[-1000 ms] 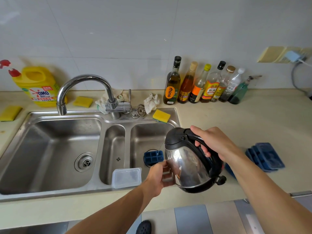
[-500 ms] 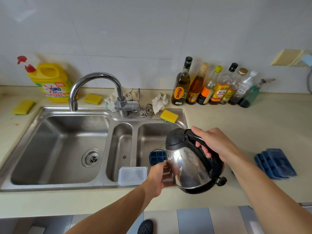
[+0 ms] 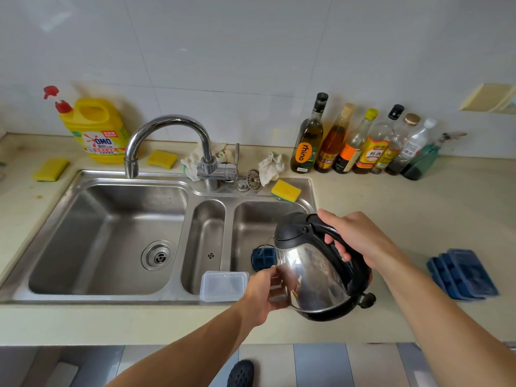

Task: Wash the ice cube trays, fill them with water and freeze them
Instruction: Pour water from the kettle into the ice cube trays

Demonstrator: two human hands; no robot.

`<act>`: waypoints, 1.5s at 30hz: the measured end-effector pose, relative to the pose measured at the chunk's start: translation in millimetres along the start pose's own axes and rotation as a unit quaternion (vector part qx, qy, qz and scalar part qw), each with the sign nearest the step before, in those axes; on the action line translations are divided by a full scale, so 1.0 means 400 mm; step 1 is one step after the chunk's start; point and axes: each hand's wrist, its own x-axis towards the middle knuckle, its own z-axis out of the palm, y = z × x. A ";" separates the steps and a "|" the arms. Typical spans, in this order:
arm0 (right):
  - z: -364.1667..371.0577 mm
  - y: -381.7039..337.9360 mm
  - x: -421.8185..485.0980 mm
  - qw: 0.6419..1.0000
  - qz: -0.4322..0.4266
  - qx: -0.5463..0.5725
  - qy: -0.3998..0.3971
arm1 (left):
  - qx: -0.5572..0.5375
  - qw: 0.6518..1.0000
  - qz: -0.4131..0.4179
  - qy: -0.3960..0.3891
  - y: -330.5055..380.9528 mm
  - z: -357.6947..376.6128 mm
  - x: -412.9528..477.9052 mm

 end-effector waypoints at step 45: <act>-0.068 0.007 0.004 0.999 0.032 0.023 0.031 | 0.021 0.999 -0.022 -0.030 0.022 0.063 0.067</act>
